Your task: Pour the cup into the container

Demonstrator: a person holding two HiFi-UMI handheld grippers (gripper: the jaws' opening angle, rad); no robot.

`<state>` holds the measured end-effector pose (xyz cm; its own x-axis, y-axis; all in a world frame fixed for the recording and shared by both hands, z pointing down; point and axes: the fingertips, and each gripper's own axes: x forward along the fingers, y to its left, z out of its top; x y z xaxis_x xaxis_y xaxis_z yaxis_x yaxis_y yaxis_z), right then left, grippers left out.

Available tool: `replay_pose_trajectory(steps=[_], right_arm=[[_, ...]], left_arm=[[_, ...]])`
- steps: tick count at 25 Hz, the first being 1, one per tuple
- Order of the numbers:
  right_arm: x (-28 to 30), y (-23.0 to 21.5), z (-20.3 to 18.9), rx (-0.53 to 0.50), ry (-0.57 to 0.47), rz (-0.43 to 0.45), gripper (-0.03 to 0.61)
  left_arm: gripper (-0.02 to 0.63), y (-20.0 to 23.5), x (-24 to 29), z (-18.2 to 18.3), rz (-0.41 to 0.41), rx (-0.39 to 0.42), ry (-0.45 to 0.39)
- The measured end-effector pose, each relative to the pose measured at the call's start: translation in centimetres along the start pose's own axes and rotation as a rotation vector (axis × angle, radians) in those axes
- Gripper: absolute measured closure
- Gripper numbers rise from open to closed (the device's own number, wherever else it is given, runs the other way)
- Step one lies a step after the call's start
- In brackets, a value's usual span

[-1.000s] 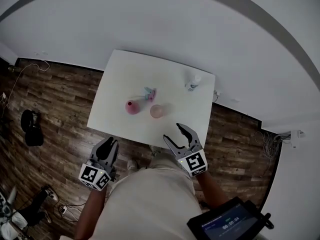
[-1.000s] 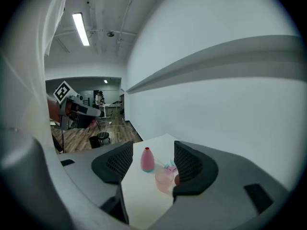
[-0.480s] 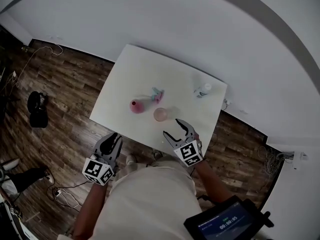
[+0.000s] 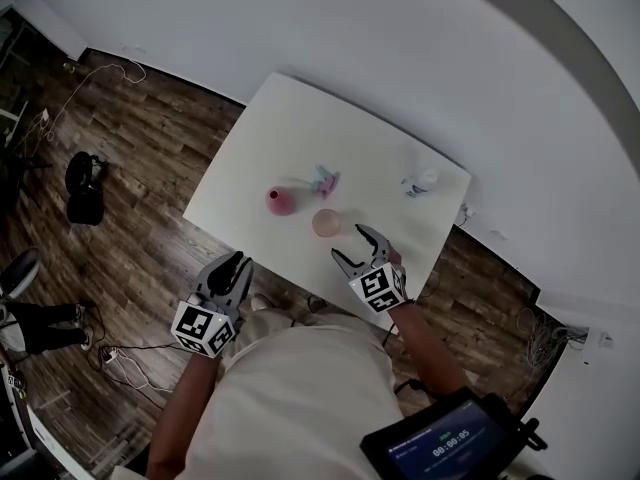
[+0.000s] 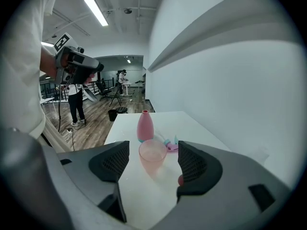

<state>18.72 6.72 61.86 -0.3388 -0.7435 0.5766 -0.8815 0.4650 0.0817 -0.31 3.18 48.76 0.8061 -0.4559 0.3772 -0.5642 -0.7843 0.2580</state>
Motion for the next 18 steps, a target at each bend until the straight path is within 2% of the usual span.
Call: replay_pose_trajectory(steps=[4, 10, 18], right_arm=[[-0.1, 0.0, 0.2, 0.006, -0.01, -0.005, 0.279], [-2.6, 0.4, 3.3, 0.072, -0.094, -0.05, 0.279], [-6.6, 2.1, 7.6, 0.154, -0.177, -0.16, 0.279]], left_arm=[[0.54, 0.1, -0.2, -0.5, 0.009, -0.005, 0.012], [0.54, 1.0, -1.0, -0.6, 0.012, -0.023, 0.009], [0.54, 1.9, -1.3, -0.5, -0.034, -0.026, 0.017]])
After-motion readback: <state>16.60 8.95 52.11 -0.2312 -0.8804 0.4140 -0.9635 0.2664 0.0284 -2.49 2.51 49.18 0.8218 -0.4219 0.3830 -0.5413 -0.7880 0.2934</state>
